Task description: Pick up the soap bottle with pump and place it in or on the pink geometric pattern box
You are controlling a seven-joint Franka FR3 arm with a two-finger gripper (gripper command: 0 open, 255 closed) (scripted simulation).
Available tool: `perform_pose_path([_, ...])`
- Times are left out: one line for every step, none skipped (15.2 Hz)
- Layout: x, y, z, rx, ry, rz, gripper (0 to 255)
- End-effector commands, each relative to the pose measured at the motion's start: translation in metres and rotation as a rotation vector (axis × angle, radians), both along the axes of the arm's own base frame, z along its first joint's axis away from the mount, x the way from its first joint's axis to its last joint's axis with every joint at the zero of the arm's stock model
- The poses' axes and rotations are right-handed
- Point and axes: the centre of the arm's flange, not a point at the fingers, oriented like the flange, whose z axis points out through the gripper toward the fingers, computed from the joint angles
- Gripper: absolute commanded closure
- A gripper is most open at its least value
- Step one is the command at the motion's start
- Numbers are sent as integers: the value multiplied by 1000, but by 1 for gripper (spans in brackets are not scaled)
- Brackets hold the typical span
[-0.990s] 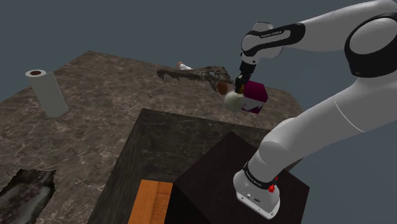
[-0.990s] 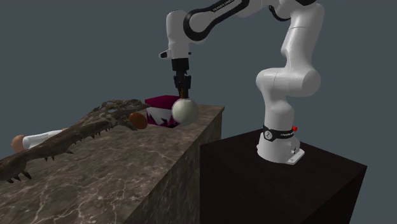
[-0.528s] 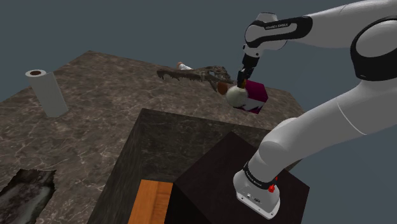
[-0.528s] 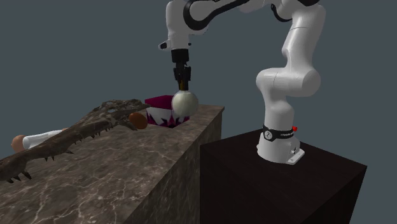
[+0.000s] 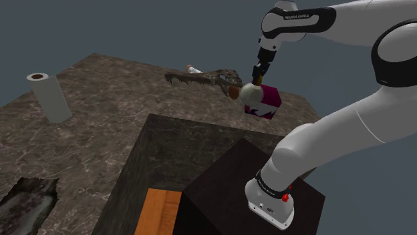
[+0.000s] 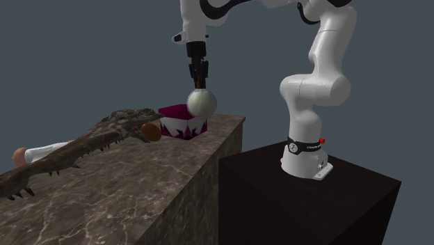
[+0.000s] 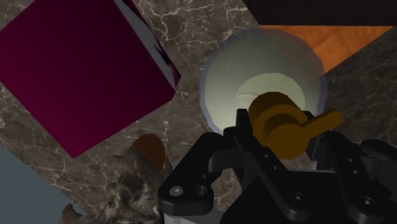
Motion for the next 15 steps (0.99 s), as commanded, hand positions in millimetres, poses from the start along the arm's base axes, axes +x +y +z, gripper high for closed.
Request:
perform_pose_path([-1, 0, 10, 0, 0, 0, 255])
perform_pose_path([-1, 0, 16, 0, 0, 0, 255])
perform_pose_path([-1, 0, 21, 0, 0, 0, 255])
perform_pose_path([-1, 0, 26, 0, 0, 0, 255])
perform_pose_path([-1, 0, 31, 0, 0, 0, 255])
perform_pose_path([-1, 0, 37, 0, 0, 0, 255])
perform_pose_path([-1, 0, 42, 0, 0, 0, 255])
perform_pose_path([-1, 0, 47, 0, 0, 0, 255])
perform_pose_path([-1, 0, 53, 0, 0, 0, 255])
perform_pose_path([-1, 0, 58, 0, 0, 0, 255])
perform_pose_path([-1, 0, 63, 0, 0, 0, 255])
perform_pose_path([-1, 0, 68, 0, 0, 0, 255])
perform_pose_path([-1, 0, 74, 0, 0, 0, 255])
perform_pose_path([-1, 0, 79, 0, 0, 0, 255])
perform_pose_path([-1, 0, 84, 0, 0, 0, 255])
